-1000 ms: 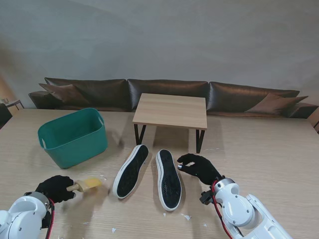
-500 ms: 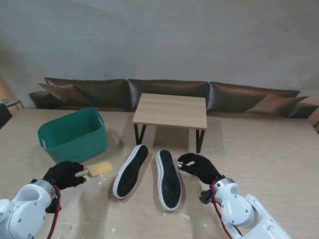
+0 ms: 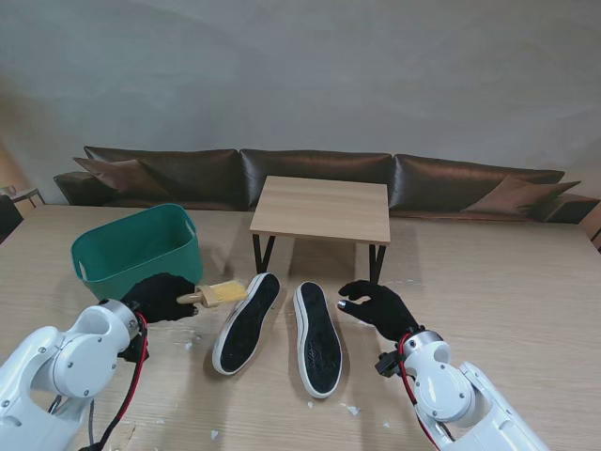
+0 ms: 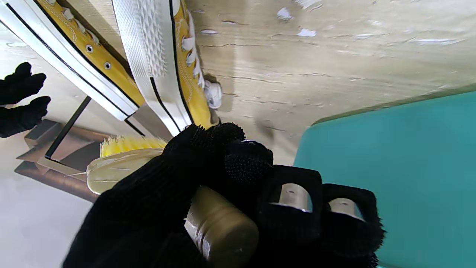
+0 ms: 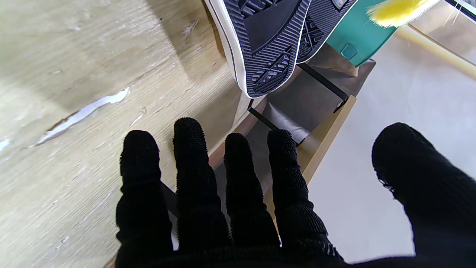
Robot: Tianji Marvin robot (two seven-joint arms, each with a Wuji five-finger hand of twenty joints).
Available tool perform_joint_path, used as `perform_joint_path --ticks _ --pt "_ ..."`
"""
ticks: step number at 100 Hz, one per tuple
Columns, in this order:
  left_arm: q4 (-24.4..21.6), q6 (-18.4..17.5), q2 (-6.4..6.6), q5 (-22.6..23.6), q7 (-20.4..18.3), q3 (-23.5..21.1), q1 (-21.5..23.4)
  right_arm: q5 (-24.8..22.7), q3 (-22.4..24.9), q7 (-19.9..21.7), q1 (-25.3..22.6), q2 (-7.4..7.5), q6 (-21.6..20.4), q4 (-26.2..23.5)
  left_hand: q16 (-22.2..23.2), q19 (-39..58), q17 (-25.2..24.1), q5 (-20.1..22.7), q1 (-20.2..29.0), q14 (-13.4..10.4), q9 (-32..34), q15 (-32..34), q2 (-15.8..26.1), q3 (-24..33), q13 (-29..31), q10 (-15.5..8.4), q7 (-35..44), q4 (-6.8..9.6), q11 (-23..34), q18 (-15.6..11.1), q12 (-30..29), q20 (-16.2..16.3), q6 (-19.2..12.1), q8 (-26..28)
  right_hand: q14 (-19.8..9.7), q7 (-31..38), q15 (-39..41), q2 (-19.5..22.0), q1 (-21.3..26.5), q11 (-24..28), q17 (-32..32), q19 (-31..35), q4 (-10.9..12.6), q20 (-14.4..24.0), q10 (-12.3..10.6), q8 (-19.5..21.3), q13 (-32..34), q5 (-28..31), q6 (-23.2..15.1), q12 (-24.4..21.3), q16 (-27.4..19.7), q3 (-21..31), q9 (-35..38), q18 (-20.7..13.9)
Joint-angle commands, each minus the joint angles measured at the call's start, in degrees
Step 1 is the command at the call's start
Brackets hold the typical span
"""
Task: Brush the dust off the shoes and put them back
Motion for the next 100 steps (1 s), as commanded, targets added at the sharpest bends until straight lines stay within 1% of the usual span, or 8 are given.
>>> perform_joint_path --ticks 1,40,57,86,100 --pt "0.85 -0.46 -0.29 -0.75 -0.99 0.92 -1.43 -0.04 -0.06 0.57 0.05 -0.35 -0.09 -0.09 0.17 4.57 0.29 0.38 3.31 2.56 3.62 4.39 4.12 1.71 3.08 2.25 0.35 0.38 1.4 -0.64 1.08 0.05 0.41 -0.12 0.2 0.68 0.24 1.22 0.02 0.65 -7.38 1.92 1.51 -0.22 0.45 -0.84 0.96 -1.7 -0.29 -0.57 0.46 1.0 0.11 -0.2" --pt "9.12 -3.4 0.12 -3.53 -2.64 8.87 -11.82 0.28 0.23 0.93 -0.16 -0.29 0.18 -0.35 0.08 4.21 -0.02 0.22 3.82 2.98 3.56 3.84 4.48 0.59 3.06 2.46 -0.19 0.84 0.65 -0.31 1.05 0.33 0.38 -0.23 0.32 0.68 0.28 1.34 0.08 0.63 -7.37 1.75 1.5 -0.16 0.62 -0.88 1.03 -1.67 -0.15 -0.59 0.49 1.01 0.12 -0.18" --pt "12.45 -4.05 0.36 -4.66 -4.24 11.87 -15.93 0.43 0.35 1.24 -0.21 -0.24 0.23 -0.4 0.08 4.07 -0.16 0.2 4.02 2.98 3.55 3.72 4.68 0.04 3.05 2.52 -0.36 1.08 0.39 -0.36 1.11 0.45 0.39 -0.32 0.28 0.67 0.27 1.34 0.08 0.62 -7.37 1.69 1.5 -0.11 0.62 -0.89 1.05 -1.67 -0.18 -0.6 0.5 0.95 0.12 -0.17" --pt "17.65 -4.54 0.25 -7.35 -4.79 16.46 -21.44 0.71 0.42 1.65 -0.16 -0.18 0.19 -0.32 0.06 3.93 -0.27 0.12 4.36 3.02 3.53 3.48 4.86 -0.63 3.05 2.64 -0.68 1.41 -0.01 -0.42 1.19 0.6 0.47 -0.49 0.33 0.68 0.27 1.36 0.13 0.65 -7.32 1.62 1.52 -0.03 0.54 -0.89 1.06 -1.6 -0.16 -0.59 0.51 0.89 0.19 -0.19" --pt "19.39 -4.3 0.4 -8.68 -6.34 18.5 -23.47 0.79 0.47 1.82 -0.13 -0.15 0.29 -0.31 0.07 3.85 -0.36 0.07 4.41 3.03 3.54 3.42 4.92 -0.95 3.05 2.56 -0.78 1.51 -0.12 -0.43 1.27 0.67 0.44 -0.54 0.28 0.67 0.27 1.48 0.09 0.63 -7.26 1.63 1.52 0.03 0.6 -0.9 1.05 -1.56 -0.11 -0.6 0.51 0.85 0.2 -0.2"
